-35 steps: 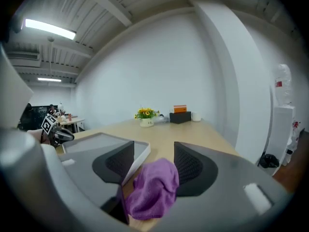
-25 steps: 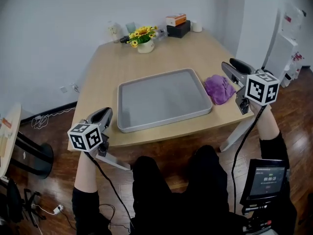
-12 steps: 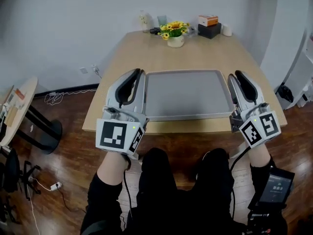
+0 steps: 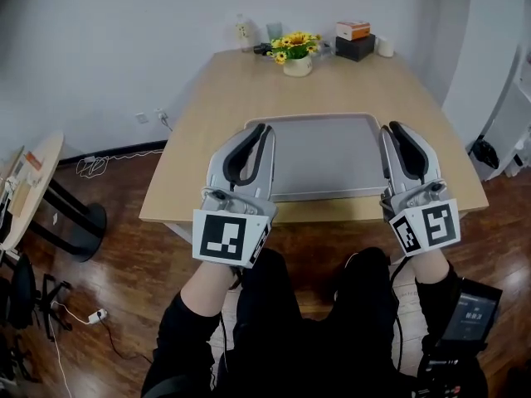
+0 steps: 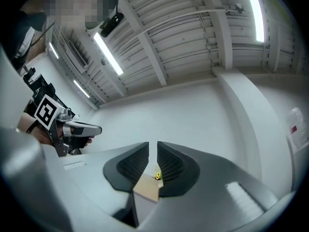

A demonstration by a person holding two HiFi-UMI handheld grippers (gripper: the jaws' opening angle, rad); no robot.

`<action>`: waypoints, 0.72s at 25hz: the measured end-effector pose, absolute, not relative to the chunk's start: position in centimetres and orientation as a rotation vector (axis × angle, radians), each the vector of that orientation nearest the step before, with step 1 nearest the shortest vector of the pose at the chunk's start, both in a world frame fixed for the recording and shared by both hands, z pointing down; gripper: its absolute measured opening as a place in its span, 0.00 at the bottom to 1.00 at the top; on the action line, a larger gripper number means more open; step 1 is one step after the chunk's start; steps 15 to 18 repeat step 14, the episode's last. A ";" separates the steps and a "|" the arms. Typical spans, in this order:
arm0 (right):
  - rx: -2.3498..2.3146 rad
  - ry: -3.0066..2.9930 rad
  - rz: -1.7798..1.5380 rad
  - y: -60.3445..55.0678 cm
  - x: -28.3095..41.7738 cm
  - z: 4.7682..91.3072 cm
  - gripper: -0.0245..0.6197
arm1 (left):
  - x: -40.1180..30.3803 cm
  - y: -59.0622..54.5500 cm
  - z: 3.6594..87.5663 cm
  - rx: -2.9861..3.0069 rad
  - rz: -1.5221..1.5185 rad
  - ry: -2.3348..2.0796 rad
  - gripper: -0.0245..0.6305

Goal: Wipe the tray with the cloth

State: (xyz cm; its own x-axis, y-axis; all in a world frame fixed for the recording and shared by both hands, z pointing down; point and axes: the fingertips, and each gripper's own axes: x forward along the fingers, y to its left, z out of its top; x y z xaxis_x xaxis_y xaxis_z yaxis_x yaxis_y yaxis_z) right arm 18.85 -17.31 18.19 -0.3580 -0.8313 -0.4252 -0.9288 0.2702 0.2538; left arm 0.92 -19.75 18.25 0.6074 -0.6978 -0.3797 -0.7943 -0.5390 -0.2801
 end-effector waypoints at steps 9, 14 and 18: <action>-1.640 2.342 0.721 -17.1 18.8 18.2 0.10 | 1.6 -20.2 19.9 -2.465 0.256 1.173 0.05; -1.645 2.340 0.726 -17.3 18.7 18.1 0.10 | 1.4 -20.4 20.0 -2.465 0.243 1.173 0.05; -1.645 2.340 0.726 -17.3 18.7 18.1 0.10 | 1.4 -20.4 20.0 -2.465 0.243 1.173 0.05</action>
